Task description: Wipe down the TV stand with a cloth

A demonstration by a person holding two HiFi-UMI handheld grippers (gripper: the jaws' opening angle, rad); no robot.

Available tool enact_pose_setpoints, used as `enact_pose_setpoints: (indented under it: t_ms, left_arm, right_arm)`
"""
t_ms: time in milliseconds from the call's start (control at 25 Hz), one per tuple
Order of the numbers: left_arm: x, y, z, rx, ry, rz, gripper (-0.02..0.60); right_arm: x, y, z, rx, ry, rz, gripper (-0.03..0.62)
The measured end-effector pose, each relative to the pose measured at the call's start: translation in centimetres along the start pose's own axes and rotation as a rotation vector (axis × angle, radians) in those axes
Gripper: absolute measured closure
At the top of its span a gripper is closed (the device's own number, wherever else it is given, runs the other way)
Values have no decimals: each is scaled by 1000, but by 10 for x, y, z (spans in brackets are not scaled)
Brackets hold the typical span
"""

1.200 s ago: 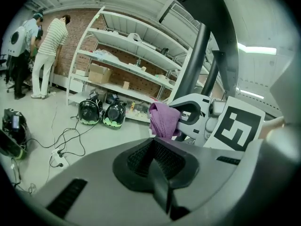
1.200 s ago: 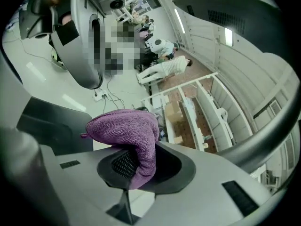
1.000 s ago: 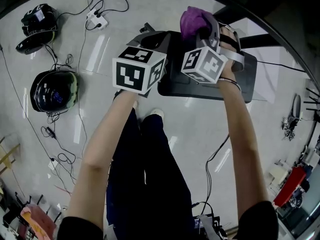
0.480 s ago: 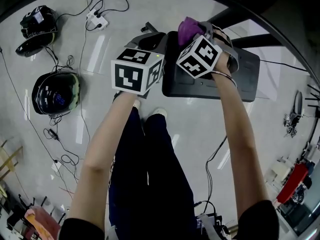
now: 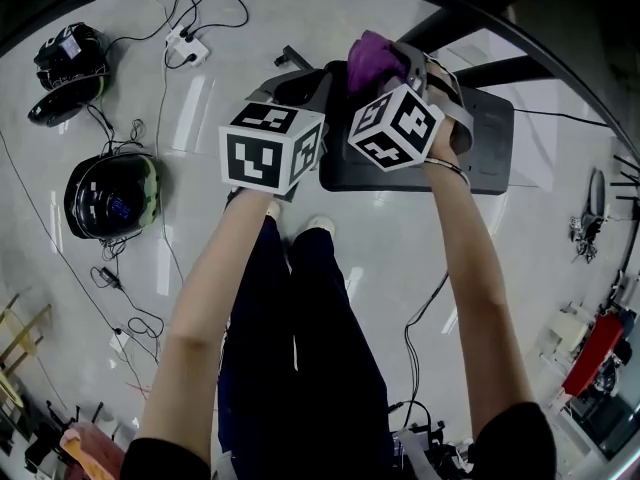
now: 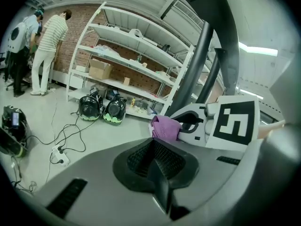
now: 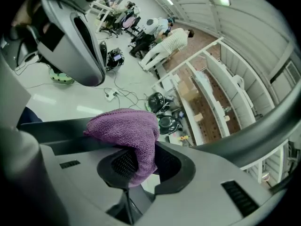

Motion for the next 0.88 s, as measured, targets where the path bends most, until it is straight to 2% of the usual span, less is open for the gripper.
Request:
enact_pose_setpoints:
  t_ms: [240, 520, 760, 880]
  left_arm:
    - [21, 16, -2, 12, -32, -26, 575]
    - [57, 44, -4, 45, -85, -77, 575]
    - [79, 72, -6, 82, -100, -110, 575]
    - [87, 85, -7, 107, -102, -124, 575]
  right_arm:
    - [25, 3, 55, 136, -141, -80, 496]
    - [75, -6, 116, 242, -339, -150, 496]
    - [116, -7, 160, 335, -511, -143, 496]
    - [131, -5, 170, 375, -568, -145, 496]
Point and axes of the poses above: the fingertips, and each gripper's own axes: z backward along the fingers, x to its right, y out of its top, the point moved 4 cm from there along z, backward along the fingers, and after that the axes turned 11 degrees about -z, right-handed, at the moved point
